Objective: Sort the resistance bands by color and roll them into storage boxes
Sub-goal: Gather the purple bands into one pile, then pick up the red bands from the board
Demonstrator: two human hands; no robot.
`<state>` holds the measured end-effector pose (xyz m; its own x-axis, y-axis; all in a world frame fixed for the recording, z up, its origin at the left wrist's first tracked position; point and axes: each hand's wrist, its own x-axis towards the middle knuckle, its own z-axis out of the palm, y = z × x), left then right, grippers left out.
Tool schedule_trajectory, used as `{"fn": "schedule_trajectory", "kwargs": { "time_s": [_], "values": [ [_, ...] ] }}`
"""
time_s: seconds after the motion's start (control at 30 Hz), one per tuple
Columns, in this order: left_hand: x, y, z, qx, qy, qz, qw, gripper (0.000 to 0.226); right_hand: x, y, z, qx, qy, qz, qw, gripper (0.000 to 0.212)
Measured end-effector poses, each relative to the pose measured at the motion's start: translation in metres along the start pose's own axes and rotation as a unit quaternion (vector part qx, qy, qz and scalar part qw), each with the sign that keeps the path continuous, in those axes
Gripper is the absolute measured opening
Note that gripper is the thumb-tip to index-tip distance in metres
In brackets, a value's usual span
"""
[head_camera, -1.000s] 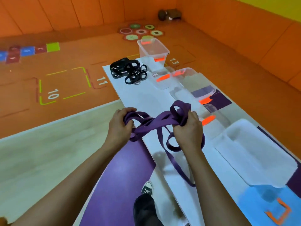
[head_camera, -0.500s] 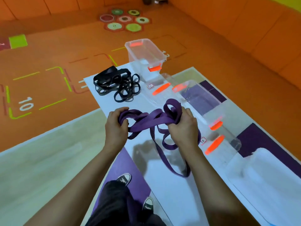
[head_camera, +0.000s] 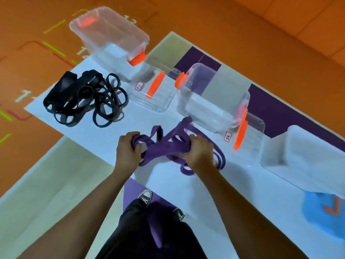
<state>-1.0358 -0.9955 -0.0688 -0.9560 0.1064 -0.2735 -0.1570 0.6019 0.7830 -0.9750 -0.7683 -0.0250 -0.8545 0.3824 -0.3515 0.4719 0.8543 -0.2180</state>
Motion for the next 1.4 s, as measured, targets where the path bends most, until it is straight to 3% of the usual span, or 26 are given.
{"fn": "schedule_trajectory", "kwargs": {
  "time_s": [0.1, 0.23, 0.3, 0.37, 0.5, 0.63, 0.8, 0.9, 1.07, 1.23, 1.4],
  "values": [
    [0.005, -0.022, 0.014, 0.034, -0.045, -0.006, 0.998, 0.037, 0.000, 0.007, 0.034, -0.048, 0.014, 0.006, 0.999, 0.047],
    [-0.003, -0.039, 0.024, 0.204, -0.039, 0.026, 0.978, 0.050, -0.008, 0.006, 0.050, -0.102, -0.040, -0.020, 0.994, 0.089],
    [-0.008, -0.042, 0.023, 0.253, -0.041, 0.046, 0.966, 0.061, -0.014, 0.003, 0.050, -0.115, -0.047, -0.045, 0.991, 0.093],
    [-0.011, -0.036, 0.020, 0.259, -0.044, 0.050, 0.963, 0.072, -0.019, 0.004, 0.050, -0.101, -0.029, -0.061, 0.993, 0.088],
    [-0.017, -0.022, 0.012, 0.229, -0.011, 0.053, 0.972, 0.081, -0.033, 0.005, 0.048, -0.023, 0.102, -0.094, 0.990, 0.064],
    [-0.033, -0.008, 0.011, 0.228, -0.021, 0.150, 0.962, 0.064, -0.053, -0.001, 0.050, 0.029, 0.160, -0.084, 0.983, 0.050],
    [-0.051, 0.001, 0.026, 0.283, -0.064, 0.295, 0.911, 0.040, -0.073, 0.006, 0.060, 0.086, 0.166, -0.036, 0.982, 0.046],
    [-0.064, 0.013, 0.036, 0.302, -0.099, 0.328, 0.889, 0.038, -0.094, 0.016, 0.057, 0.107, 0.172, -0.002, 0.979, 0.048],
    [-0.099, 0.057, 0.068, 0.295, -0.152, 0.425, 0.842, 0.041, -0.144, 0.062, 0.047, 0.131, 0.272, 0.062, 0.951, 0.043],
    [-0.153, 0.116, 0.107, 0.289, -0.192, 0.533, 0.771, 0.038, -0.199, 0.117, 0.026, 0.159, 0.298, 0.144, 0.930, 0.044],
    [-0.220, 0.164, 0.160, 0.302, -0.212, 0.574, 0.731, 0.036, -0.270, 0.188, 0.006, 0.188, 0.320, 0.216, 0.903, 0.044]
  ]
}}
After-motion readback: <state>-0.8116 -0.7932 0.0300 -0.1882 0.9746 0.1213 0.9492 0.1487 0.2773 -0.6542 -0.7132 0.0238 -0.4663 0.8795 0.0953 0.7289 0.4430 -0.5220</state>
